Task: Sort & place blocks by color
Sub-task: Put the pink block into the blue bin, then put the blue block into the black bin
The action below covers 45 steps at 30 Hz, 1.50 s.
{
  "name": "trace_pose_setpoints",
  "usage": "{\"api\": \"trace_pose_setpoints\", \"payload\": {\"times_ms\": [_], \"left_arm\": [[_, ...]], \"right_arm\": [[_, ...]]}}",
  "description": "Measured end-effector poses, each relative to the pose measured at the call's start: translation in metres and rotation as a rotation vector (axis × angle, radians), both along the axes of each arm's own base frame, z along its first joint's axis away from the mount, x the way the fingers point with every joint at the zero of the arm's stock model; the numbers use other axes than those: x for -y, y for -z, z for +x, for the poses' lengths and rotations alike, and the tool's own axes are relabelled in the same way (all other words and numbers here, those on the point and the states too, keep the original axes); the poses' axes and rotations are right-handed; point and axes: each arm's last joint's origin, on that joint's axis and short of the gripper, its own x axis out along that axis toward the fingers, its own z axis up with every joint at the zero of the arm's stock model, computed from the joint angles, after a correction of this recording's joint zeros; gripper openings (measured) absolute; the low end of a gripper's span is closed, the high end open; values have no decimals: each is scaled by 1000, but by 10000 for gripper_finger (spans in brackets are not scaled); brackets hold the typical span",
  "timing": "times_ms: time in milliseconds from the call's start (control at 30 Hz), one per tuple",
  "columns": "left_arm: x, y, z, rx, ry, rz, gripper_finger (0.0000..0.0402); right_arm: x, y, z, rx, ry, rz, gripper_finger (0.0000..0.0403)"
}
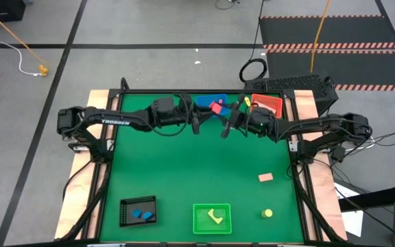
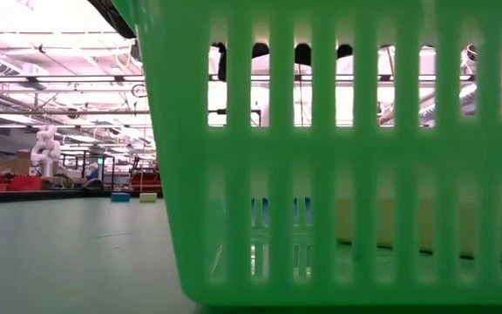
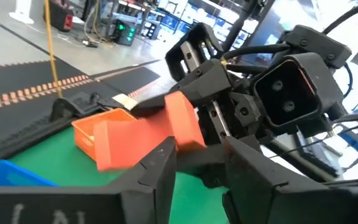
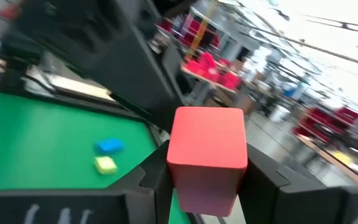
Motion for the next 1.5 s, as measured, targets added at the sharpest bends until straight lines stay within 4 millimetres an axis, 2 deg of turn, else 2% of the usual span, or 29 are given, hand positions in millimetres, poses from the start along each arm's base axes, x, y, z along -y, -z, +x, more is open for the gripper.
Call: {"api": "trace_pose_setpoints", "payload": {"times_ms": [133, 233, 400, 500, 700, 800, 933, 1067, 1500], "left_arm": [[-8, 0, -2, -18, -20, 75, 157], [-16, 3, -4, -55, -37, 117, 172], [-26, 11, -8, -149, -63, 125, 185], [-30, 17, -10, -201, -71, 92, 186], [-34, 29, -15, -323, -87, 16, 186], [-35, 35, -17, -377, -93, -18, 186], [-36, 40, -20, -433, -95, -36, 186], [-38, 48, -26, -530, -150, -52, 186], [-58, 79, -70, -935, -607, -283, 186]], "right_arm": [[15, 5, -4, -52, 115, 2, 120], [30, 9, -9, -58, 166, 66, 120], [58, 17, -14, -8, 116, 214, 120], [75, 31, -11, 9, 121, 281, 120], [101, 78, 1, 7, 154, 399, 131], [107, 97, 5, -1, 169, 442, 120], [109, 107, 6, -5, 180, 476, 121], [110, 112, 7, -2, 192, 519, 154], [109, 110, 7, 23, 192, 545, 239]]}}
